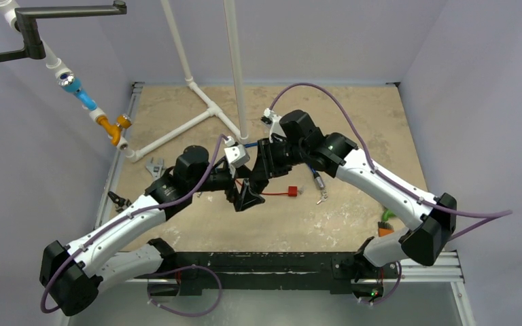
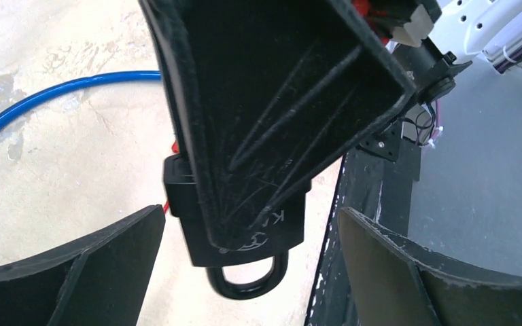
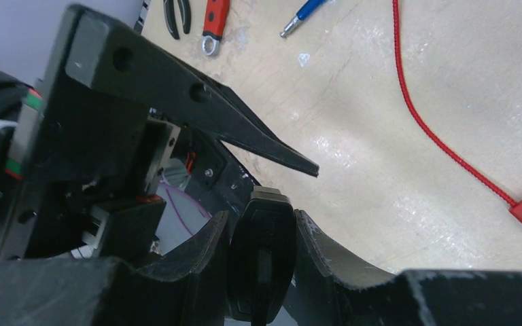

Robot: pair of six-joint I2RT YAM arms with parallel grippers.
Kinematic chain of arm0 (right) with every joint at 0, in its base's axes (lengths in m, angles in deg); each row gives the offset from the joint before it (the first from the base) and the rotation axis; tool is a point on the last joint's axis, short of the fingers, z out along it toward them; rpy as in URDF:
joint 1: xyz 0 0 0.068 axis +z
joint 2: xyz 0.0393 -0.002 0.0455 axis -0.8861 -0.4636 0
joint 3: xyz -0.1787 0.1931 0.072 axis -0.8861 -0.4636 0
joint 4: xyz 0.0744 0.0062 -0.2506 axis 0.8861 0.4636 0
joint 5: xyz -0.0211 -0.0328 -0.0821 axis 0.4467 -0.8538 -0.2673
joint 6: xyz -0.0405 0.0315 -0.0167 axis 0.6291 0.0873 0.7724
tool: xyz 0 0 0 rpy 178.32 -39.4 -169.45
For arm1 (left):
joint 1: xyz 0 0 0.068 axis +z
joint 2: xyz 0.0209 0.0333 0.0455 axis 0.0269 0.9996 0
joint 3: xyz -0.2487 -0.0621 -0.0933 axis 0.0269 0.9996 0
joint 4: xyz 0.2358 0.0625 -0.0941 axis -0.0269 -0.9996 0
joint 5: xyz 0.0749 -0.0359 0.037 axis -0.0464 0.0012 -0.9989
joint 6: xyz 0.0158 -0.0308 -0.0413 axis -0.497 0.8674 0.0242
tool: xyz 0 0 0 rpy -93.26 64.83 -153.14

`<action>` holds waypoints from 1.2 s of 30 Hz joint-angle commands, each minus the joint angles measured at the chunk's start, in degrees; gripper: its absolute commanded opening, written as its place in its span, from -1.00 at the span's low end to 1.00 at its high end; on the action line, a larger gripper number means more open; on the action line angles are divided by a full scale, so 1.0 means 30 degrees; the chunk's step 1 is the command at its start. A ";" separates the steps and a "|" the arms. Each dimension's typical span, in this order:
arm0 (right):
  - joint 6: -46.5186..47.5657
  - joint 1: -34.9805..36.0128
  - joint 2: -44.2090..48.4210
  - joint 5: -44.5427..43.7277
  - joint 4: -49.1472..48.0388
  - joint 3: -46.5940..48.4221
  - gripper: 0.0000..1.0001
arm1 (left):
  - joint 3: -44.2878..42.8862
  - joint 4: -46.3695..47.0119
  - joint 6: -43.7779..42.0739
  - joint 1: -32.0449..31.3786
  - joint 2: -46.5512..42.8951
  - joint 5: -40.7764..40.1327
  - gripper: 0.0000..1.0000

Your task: Unlock with the key

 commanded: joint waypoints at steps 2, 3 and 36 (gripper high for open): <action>-0.0761 0.0099 -0.0329 -0.0130 -0.0614 0.1461 -1.00 | 0.1119 0.4634 0.0991 -0.0634 -0.0791 -0.1397 1.00; -0.0855 0.0155 -0.0482 -0.0129 -0.0628 0.1521 -1.00 | 0.1307 0.5173 0.1028 -0.0658 -0.0864 -0.1435 1.00; -0.2493 0.1477 -0.0919 -0.1292 -0.1685 0.2222 -1.00 | 0.5472 0.7151 0.1708 -0.0939 -0.3506 -0.2430 0.33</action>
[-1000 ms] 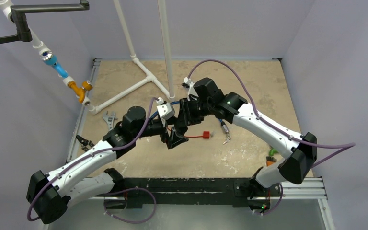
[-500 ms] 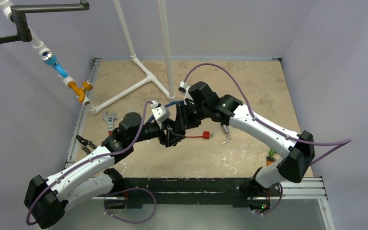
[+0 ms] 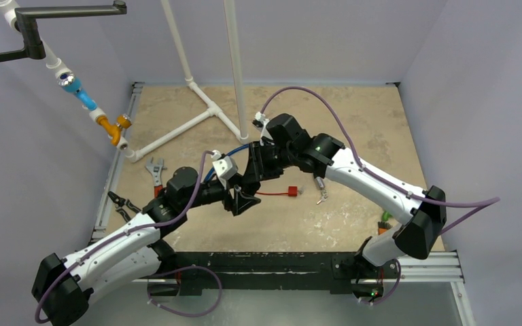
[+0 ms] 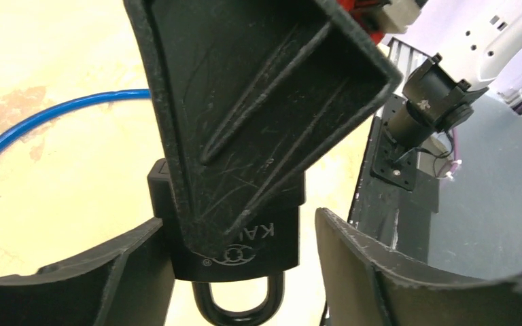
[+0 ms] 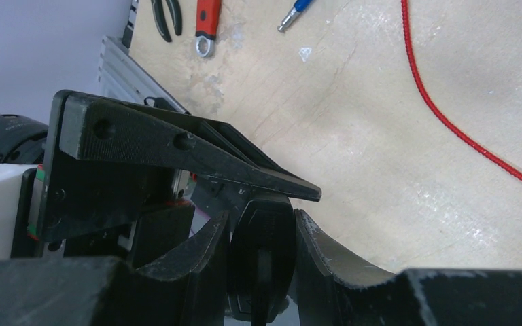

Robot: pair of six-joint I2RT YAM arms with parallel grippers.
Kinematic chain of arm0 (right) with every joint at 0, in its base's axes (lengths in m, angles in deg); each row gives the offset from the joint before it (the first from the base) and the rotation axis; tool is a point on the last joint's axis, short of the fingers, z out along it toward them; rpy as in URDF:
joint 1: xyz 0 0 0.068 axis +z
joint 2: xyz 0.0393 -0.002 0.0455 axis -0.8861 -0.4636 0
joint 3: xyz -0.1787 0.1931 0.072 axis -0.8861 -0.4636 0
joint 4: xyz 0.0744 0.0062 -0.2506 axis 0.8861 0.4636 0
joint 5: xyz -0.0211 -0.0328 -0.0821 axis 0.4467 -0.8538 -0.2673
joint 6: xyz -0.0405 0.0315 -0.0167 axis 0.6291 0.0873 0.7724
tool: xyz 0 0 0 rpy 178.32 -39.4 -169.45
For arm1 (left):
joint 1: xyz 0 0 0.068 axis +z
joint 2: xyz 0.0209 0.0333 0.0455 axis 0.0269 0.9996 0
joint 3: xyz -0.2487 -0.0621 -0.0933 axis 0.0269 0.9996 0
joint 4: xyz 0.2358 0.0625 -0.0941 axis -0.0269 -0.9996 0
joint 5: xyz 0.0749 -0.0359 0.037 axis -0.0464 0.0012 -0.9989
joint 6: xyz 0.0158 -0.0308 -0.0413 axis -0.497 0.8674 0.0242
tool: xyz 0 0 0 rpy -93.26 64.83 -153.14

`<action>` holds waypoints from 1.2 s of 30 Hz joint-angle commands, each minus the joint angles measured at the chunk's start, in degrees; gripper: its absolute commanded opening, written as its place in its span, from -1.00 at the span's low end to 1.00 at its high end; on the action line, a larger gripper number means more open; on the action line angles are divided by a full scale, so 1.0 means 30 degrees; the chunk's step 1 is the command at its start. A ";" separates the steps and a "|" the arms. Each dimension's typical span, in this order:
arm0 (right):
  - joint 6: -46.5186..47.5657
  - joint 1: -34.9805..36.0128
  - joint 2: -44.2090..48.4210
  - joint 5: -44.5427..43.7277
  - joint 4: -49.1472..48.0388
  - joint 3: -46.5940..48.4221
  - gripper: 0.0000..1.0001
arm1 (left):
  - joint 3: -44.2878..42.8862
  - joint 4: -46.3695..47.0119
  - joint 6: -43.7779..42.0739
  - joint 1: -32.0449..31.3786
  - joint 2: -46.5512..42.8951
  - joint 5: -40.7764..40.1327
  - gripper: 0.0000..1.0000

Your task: Unlock with the key

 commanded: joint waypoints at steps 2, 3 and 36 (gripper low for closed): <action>-0.0799 0.0494 0.0390 0.0386 -0.2001 0.1235 -1.00 | 0.0381 0.1540 -0.0318 0.0016 -0.0657 -0.0175 0.11; -0.0836 0.0617 0.0339 0.0377 -0.2072 0.1223 -1.00 | 0.0372 0.1759 -0.0378 0.0132 -0.0707 -0.0255 -0.02; 0.5345 0.2004 0.0764 -1.1011 0.1653 0.4942 -1.00 | 0.0867 0.1073 -0.0155 0.1773 -0.2978 -0.0213 -1.00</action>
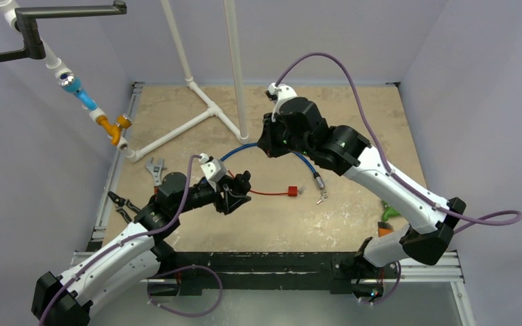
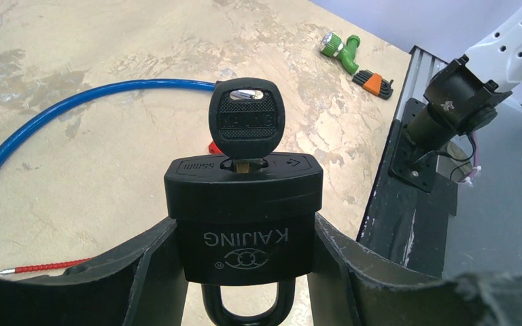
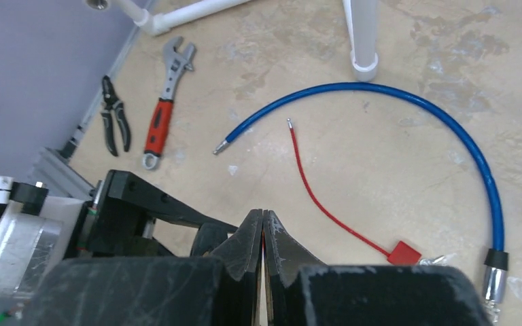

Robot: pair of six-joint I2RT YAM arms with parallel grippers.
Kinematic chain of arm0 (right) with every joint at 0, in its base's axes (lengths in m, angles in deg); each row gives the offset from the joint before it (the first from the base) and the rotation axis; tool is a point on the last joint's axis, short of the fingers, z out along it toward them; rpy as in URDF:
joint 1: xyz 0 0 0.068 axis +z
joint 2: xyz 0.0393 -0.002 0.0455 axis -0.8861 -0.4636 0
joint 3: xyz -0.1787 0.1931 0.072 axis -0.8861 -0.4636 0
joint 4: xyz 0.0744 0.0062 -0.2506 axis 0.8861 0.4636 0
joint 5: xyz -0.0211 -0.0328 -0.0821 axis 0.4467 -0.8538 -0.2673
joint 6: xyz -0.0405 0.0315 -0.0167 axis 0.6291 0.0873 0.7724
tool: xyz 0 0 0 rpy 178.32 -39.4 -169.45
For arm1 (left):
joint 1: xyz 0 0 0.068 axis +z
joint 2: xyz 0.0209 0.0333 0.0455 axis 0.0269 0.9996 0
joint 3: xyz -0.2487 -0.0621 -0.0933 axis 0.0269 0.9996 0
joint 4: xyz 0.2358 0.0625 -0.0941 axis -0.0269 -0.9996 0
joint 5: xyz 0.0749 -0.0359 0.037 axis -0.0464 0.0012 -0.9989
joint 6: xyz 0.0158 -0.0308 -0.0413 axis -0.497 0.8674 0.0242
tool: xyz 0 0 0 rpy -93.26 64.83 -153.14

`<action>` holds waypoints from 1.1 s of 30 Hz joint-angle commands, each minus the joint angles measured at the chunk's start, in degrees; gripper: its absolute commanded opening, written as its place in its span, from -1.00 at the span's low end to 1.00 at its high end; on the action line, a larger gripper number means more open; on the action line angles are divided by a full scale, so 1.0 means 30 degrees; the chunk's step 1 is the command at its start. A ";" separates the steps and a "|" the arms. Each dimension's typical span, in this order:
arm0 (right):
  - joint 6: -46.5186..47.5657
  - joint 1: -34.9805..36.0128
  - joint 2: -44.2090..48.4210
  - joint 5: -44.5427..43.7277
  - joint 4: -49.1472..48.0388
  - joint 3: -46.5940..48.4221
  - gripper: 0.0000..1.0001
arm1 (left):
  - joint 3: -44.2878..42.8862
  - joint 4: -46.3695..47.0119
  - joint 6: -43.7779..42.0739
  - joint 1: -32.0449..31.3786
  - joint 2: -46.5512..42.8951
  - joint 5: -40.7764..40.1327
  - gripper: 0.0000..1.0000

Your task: Unlock with the key

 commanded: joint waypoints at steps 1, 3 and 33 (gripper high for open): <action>0.2363 0.2469 -0.0926 -0.5208 0.0884 0.1108 -1.00 | -0.0680 0.1551 -0.0424 0.0122 -0.0417 -0.0329 -1.00; 0.2930 0.3517 -0.1495 -0.7342 0.1258 0.1525 -1.00 | -0.0787 0.1155 -0.0846 0.0131 -0.0459 -0.0352 -1.00; 0.0544 0.7563 -0.3459 -1.0118 0.0268 0.0034 -1.00 | -0.2011 0.0614 -0.3158 0.0389 -0.1101 -0.0454 -1.00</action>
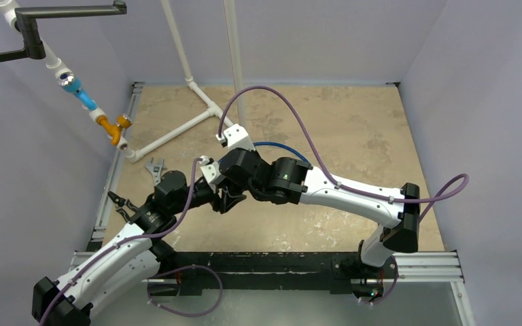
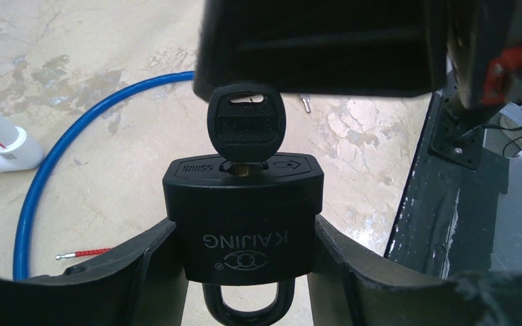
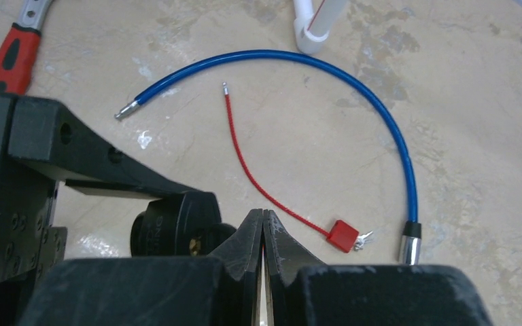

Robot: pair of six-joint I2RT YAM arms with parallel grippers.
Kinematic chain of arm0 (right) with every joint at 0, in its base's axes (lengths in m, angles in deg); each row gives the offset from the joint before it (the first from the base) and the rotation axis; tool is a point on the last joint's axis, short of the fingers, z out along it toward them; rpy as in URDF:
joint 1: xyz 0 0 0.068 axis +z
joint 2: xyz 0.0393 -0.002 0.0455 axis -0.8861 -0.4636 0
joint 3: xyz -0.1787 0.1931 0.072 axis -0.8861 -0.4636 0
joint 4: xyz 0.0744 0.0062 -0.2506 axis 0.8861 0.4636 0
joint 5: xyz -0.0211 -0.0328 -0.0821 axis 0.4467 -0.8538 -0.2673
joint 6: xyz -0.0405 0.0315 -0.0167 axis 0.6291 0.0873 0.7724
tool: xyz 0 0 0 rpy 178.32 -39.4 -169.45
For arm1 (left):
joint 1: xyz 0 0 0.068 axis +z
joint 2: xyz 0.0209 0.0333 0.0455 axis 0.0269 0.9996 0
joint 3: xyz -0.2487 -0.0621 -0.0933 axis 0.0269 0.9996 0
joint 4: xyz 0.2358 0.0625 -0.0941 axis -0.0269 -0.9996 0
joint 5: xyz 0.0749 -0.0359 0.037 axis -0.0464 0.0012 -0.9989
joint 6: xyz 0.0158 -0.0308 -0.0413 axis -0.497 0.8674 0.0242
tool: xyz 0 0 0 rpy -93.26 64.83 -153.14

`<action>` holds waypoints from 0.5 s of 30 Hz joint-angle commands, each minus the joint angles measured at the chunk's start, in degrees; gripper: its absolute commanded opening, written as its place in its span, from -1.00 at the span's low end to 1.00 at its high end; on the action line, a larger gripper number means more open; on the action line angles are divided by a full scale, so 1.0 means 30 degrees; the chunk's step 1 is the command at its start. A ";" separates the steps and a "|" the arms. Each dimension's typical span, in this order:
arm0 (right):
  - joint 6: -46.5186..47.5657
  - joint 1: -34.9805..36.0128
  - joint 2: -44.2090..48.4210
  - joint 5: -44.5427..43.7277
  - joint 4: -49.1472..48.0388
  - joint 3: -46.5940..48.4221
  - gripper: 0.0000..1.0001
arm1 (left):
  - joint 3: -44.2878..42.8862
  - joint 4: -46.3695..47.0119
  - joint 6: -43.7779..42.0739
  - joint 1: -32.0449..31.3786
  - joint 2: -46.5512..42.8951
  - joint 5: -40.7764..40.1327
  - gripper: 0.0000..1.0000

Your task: Unlock with the key

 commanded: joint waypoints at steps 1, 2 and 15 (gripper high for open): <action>-0.1727 0.0236 0.0582 0.1712 -0.1517 -0.0395 -1.00 | -0.1241 0.2904 -0.0121 0.0216 -0.0617 0.0121 -1.00; -0.1863 0.0234 0.0567 0.1886 -0.1597 -0.0437 -1.00 | -0.1222 0.2916 -0.0118 0.0223 -0.0645 0.0132 -1.00; -0.2273 -0.3503 0.3027 0.3513 0.1025 -0.1256 -0.86 | -0.1579 0.2409 -0.2558 0.0458 -0.1094 0.1411 -1.00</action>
